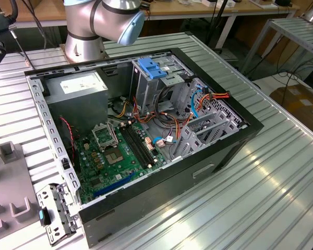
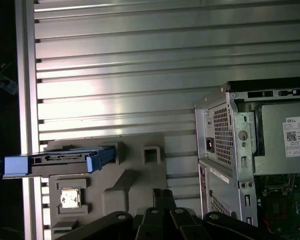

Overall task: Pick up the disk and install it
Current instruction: 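Reach for the disk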

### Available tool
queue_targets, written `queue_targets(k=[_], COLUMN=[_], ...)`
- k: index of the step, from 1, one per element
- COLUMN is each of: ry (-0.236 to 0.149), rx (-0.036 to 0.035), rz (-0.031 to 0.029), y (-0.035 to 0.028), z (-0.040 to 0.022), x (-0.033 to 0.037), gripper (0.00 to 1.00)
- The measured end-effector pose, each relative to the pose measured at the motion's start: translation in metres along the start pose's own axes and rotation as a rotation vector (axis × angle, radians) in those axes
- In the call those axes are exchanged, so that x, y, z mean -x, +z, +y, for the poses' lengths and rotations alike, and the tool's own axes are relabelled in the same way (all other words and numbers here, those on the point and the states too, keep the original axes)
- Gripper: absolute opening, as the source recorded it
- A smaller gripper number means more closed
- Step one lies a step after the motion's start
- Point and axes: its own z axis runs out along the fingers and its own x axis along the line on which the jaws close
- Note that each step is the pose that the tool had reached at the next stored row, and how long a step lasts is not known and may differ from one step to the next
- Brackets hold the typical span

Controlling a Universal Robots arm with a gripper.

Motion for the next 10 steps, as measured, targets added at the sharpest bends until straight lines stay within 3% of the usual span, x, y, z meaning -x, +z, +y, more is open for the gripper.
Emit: queue_targets(k=[10], ry=[0.0], rx=[-0.0001], rz=[0.0008], y=[0.0001], z=[-0.0009], x=[-0.0112], gripper=[0.11])
